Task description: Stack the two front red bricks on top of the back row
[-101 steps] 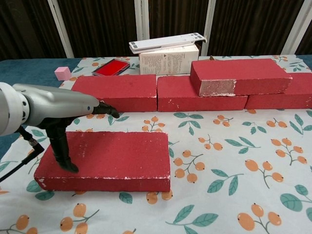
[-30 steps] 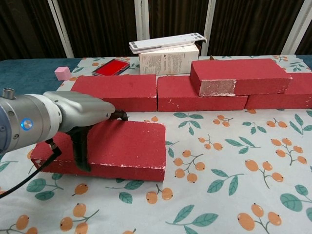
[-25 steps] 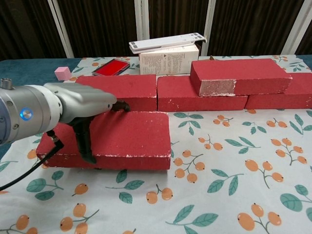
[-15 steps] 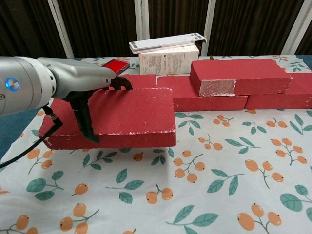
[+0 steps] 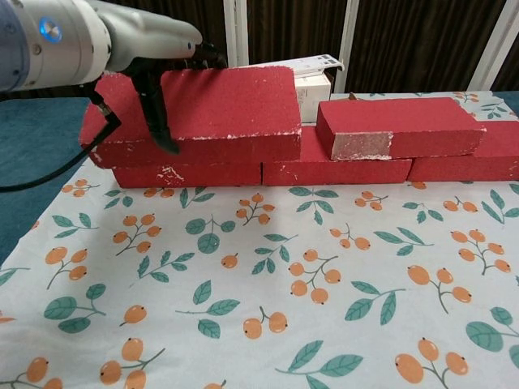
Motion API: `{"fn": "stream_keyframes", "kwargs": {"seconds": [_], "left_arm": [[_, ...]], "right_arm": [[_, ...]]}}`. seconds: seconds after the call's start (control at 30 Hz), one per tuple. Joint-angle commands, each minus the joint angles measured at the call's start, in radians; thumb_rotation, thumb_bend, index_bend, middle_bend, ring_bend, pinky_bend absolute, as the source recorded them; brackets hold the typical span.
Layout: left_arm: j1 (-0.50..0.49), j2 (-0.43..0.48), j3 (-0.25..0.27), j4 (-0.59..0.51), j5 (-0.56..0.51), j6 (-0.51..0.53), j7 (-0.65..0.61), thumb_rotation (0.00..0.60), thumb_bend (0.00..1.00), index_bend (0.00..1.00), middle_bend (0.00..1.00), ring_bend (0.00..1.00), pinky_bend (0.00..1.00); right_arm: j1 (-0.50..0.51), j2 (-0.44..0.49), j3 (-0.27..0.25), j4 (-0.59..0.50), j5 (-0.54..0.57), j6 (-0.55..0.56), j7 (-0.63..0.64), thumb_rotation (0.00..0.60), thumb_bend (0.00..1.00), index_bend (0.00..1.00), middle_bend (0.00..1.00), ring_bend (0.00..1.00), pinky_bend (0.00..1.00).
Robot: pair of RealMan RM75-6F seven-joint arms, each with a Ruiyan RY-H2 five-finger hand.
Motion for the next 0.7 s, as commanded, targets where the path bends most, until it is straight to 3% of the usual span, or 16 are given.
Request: {"fn": "stream_keyframes", "kwargs": {"seconds": [0.03, 0.17, 0.33, 0.7], "left_arm": [[-0.077, 0.022, -0.094, 0.112, -0.169, -0.109, 0.031, 0.600, 0.02, 0.31, 0.41, 0.30, 0.26], [-0.134, 0.031, -0.134, 0.230, -0.336, -0.225, 0.062, 0.600, 0.02, 0.30, 0.39, 0.29, 0.24], [-0.184, 0.015, -0.144, 0.397, -0.448, -0.341, 0.070, 0.600, 0.02, 0.30, 0.38, 0.28, 0.23], [-0.269, -0.029, -0.092, 0.672, -0.468, -0.546, 0.105, 0.600, 0.02, 0.34, 0.37, 0.27, 0.19]], "right_arm": [[0.004, -0.004, 0.009, 0.009, 0.022, -0.012, -0.004, 0.600, 0.15, 0.00, 0.00, 0.00, 0.00], [0.012, -0.011, 0.022, 0.026, 0.060, -0.036, -0.012, 0.600, 0.15, 0.00, 0.00, 0.00, 0.00], [0.019, -0.020, 0.036, 0.040, 0.101, -0.056, -0.033, 0.600, 0.15, 0.00, 0.00, 0.00, 0.00], [0.019, -0.028, 0.051, 0.044, 0.142, -0.060, -0.065, 0.600, 0.15, 0.00, 0.00, 0.00, 0.00]]}}
